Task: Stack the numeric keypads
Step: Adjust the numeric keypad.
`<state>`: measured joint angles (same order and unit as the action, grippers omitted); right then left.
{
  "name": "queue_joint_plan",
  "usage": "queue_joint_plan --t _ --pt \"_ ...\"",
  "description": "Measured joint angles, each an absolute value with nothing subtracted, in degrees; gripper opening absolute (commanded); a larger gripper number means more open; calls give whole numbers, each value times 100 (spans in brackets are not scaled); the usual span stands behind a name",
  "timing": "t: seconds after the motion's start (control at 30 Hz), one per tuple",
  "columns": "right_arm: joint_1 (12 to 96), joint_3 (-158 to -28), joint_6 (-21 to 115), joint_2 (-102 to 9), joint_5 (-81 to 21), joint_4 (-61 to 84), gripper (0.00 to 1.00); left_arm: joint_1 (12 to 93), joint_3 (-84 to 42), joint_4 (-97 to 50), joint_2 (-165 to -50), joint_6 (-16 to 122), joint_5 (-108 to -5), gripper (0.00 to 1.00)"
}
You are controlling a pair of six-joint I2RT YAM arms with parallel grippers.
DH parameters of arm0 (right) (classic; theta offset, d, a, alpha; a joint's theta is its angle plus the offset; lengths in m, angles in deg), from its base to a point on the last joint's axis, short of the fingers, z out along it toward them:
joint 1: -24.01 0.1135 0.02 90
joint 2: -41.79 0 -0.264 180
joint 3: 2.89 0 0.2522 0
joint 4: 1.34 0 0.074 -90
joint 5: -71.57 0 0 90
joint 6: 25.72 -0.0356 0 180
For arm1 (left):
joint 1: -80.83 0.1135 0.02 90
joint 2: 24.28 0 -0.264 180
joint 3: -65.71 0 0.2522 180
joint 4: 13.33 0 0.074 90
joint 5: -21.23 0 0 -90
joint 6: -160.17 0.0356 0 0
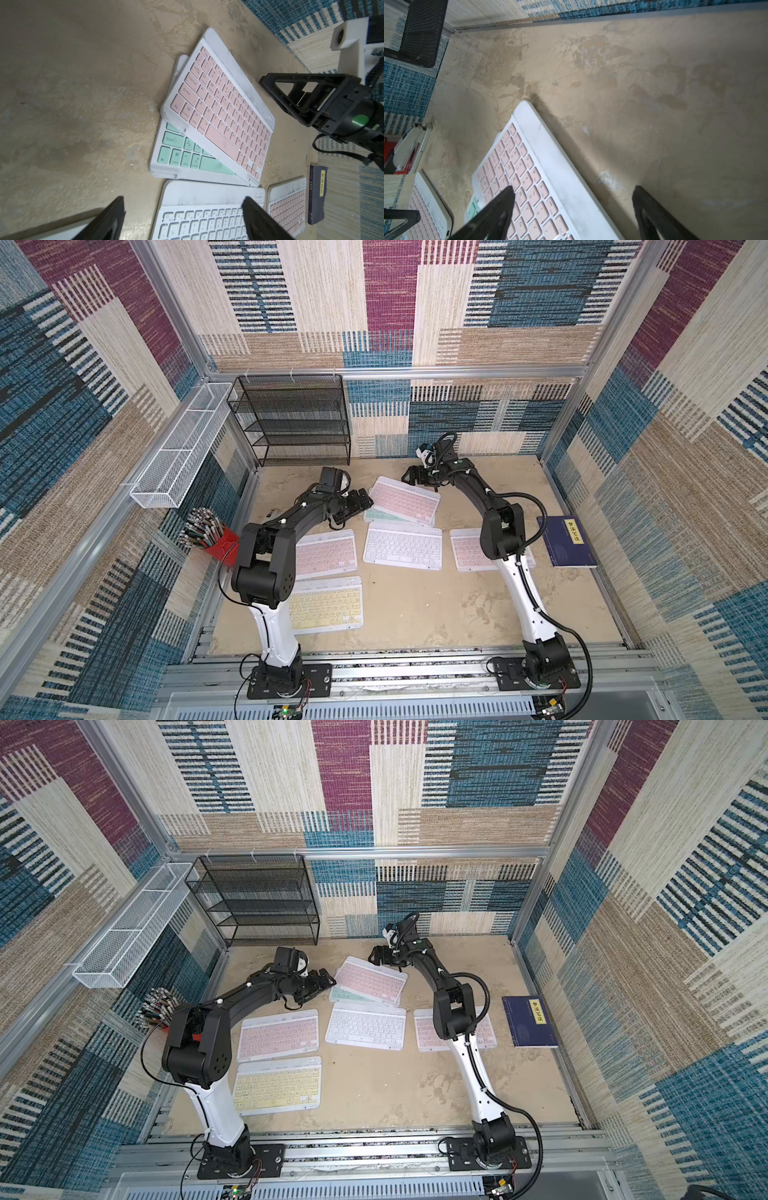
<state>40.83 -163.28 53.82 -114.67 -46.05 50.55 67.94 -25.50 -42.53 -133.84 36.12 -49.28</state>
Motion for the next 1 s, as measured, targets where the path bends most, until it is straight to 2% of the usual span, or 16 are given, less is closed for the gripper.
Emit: queue_joint_plan --t 0.73,0.9,1.0 --pt "4548 -16363 7015 -11496 -5116 5031 98 6794 -2421 -4284 -13485 3739 -5035 91" --pt "4505 -16374 7095 -11474 -5228 5000 97 6796 -2395 -4286 -13485 3759 -5044 91" --pt "4516 -16380 6859 -11371 -4935 5000 93 6796 -2594 -4347 -13592 3774 -5136 91"
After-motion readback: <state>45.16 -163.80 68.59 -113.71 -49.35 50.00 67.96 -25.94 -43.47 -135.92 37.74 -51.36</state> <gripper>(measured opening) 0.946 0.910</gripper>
